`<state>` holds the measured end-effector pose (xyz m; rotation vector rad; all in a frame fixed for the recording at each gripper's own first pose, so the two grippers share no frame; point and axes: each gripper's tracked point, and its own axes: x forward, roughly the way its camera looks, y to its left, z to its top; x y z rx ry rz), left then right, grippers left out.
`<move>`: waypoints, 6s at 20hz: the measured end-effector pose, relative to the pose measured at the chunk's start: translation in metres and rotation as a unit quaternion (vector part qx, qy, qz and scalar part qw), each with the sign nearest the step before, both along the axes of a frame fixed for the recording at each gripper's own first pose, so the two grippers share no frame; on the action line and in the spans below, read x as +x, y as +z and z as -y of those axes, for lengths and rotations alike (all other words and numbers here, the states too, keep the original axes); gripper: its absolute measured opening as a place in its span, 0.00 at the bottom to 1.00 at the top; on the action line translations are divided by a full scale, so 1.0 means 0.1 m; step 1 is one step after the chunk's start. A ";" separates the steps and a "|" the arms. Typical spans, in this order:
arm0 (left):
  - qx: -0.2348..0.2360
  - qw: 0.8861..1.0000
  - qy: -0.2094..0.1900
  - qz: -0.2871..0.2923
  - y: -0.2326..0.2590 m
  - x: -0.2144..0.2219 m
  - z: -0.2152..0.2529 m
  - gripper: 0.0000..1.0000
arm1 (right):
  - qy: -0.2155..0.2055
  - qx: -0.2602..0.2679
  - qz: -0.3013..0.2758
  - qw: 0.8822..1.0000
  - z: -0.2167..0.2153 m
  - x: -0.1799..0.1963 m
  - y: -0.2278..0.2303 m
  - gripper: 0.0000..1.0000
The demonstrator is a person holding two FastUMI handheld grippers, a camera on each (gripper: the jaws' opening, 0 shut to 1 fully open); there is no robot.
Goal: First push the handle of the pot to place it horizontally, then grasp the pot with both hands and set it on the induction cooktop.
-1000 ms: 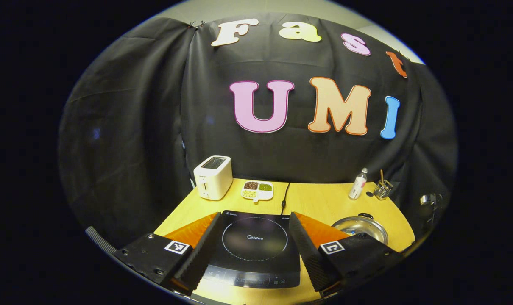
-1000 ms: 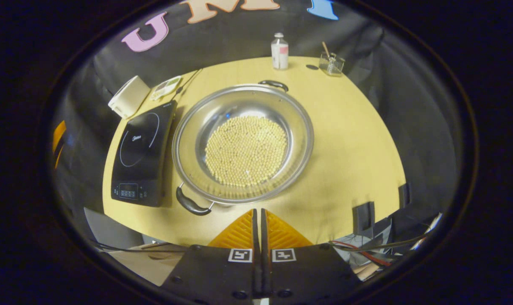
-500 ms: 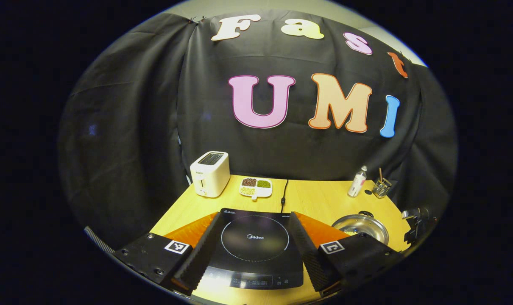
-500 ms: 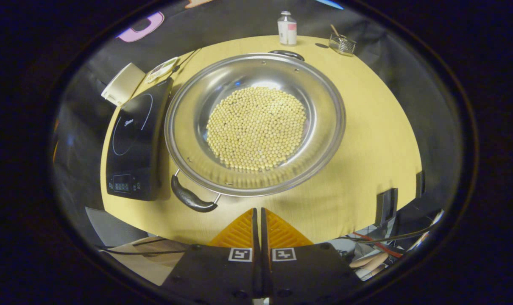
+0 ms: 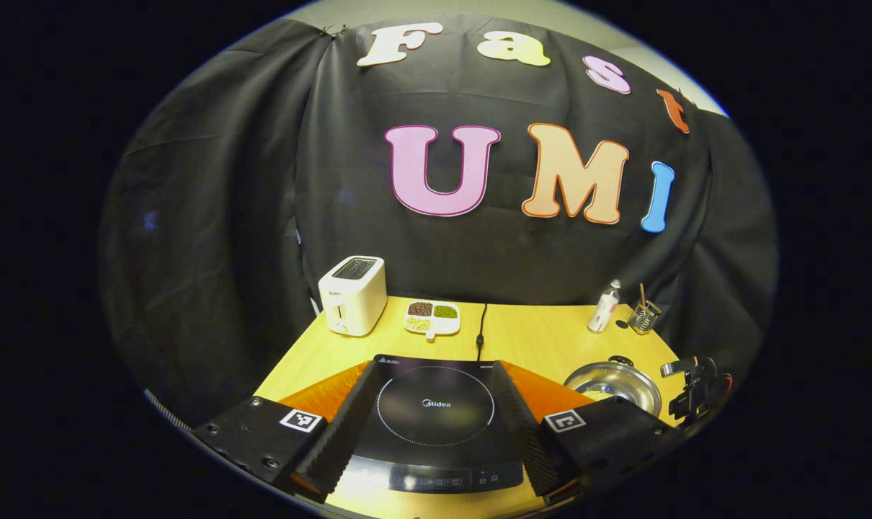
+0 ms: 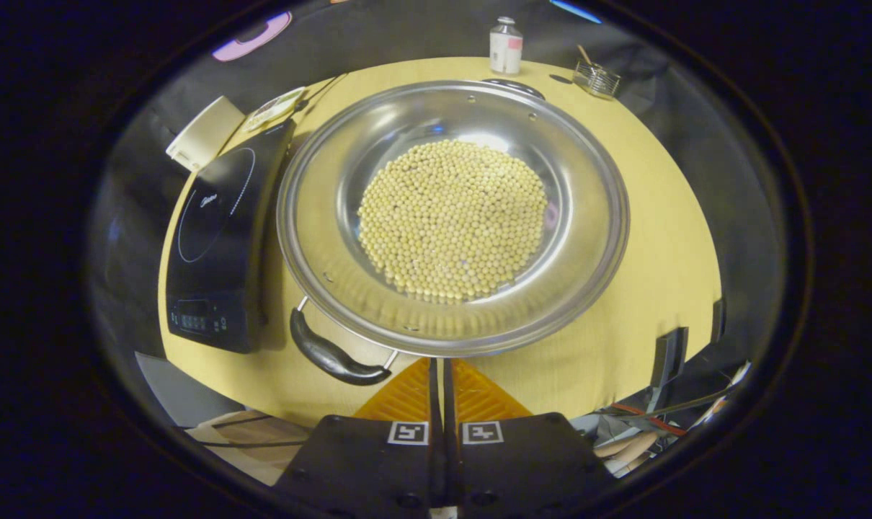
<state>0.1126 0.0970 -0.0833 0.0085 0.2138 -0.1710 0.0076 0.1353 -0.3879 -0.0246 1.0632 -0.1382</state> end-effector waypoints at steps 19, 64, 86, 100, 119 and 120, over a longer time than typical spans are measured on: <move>0.009 0.998 -0.060 -0.011 -0.14 0.18 -0.19 0.96 | -0.063 0.045 0.044 0.996 -0.77 0.45 0.02 0.03; -0.076 0.962 -0.151 -0.214 -1.15 0.14 1.13 0.96 | -0.053 0.096 0.102 0.989 1.06 0.79 1.39 0.92; -0.031 0.899 -0.097 -0.426 -2.27 0.43 2.05 0.95 | 0.067 0.182 -0.048 0.980 1.74 1.71 0.66 0.98; -0.005 0.869 -0.050 -0.493 -2.61 0.47 1.97 0.62 | 0.080 0.235 -0.076 0.966 1.60 1.77 0.49 0.47; 0.010 0.861 -0.051 -0.506 -1.95 -0.49 1.77 0.59 | 0.078 0.265 -0.106 0.955 1.48 0.72 0.85 0.52; 0.011 0.862 -0.049 -0.504 -1.92 -0.51 1.71 0.61 | 0.080 0.266 -0.105 0.955 1.42 0.69 0.85 0.52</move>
